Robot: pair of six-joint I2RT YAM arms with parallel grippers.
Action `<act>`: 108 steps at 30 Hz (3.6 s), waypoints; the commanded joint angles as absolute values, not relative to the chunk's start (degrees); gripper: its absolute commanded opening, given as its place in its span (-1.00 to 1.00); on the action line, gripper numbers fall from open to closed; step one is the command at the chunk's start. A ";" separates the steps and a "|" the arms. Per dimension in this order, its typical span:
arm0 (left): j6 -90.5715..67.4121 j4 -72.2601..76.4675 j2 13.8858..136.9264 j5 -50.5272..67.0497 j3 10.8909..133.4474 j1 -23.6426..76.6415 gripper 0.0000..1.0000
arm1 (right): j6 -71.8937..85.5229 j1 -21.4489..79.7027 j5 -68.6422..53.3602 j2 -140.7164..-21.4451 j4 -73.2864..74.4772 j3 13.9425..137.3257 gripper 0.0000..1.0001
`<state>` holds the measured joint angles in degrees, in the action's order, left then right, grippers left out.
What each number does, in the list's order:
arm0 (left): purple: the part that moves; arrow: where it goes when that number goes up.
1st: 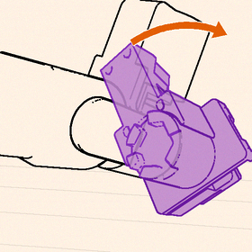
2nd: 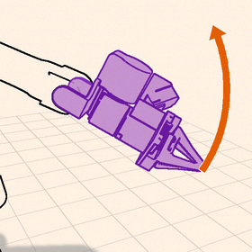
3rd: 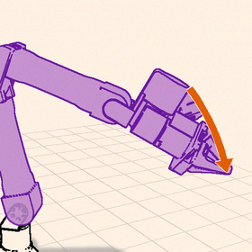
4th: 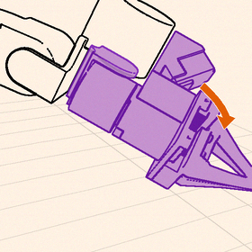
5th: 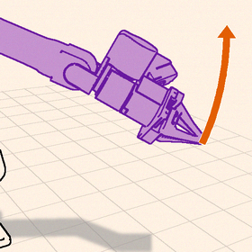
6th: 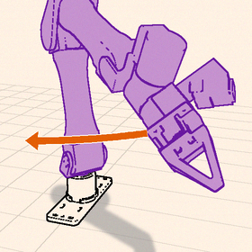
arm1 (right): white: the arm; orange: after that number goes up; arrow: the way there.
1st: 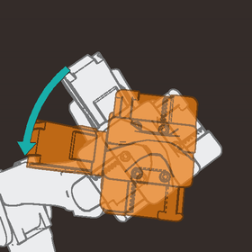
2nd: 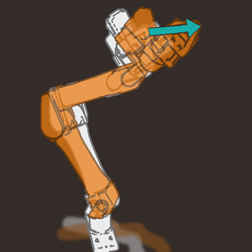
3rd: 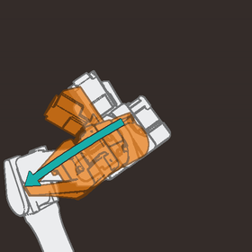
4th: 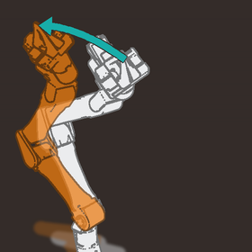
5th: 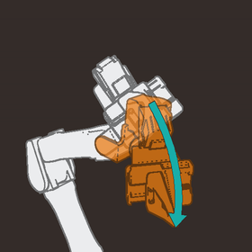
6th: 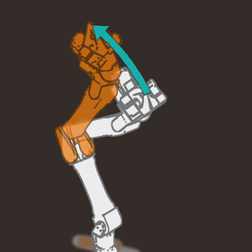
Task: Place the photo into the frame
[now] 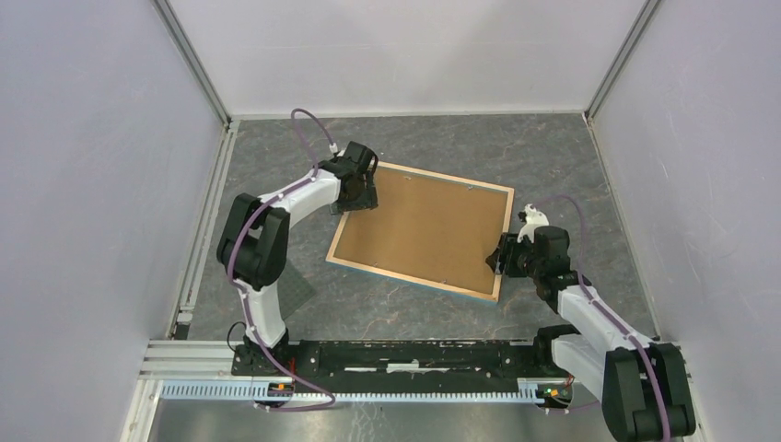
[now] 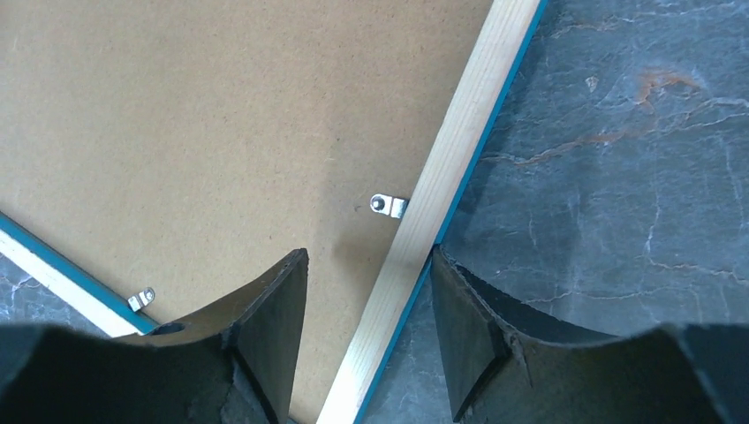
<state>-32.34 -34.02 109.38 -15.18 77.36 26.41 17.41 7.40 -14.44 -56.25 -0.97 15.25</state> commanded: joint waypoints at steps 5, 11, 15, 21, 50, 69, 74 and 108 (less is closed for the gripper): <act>-32.75 -28.17 93.08 -4.54 68.22 27.87 1.00 | 14.20 7.86 -13.52 -52.43 5.26 21.49 0.23; -40.21 -27.36 79.12 -0.44 55.59 34.67 1.00 | 12.40 7.80 -14.93 -54.43 7.18 26.45 0.25; -49.57 -23.20 74.03 2.39 48.56 41.44 1.00 | 12.59 7.83 -14.83 -53.15 8.24 28.14 0.25; -75.17 -17.20 74.44 0.15 39.67 50.26 1.00 | 12.95 7.80 -13.67 -48.66 11.31 28.05 0.24; -91.43 -20.72 101.51 -7.94 48.27 53.20 -0.53 | 10.73 7.81 -8.82 -43.91 15.80 27.28 0.22; -30.16 -35.10 86.60 -26.21 51.46 46.16 -0.95 | 10.28 7.91 -8.41 -59.99 8.59 31.46 0.19; -29.53 -31.50 89.53 -24.20 49.67 44.11 -0.95 | 8.40 8.74 -10.83 -66.49 9.55 34.29 0.15; -31.20 -34.18 96.70 -25.14 54.45 41.05 -0.95 | 5.97 25.66 1.90 -74.16 12.33 32.26 0.00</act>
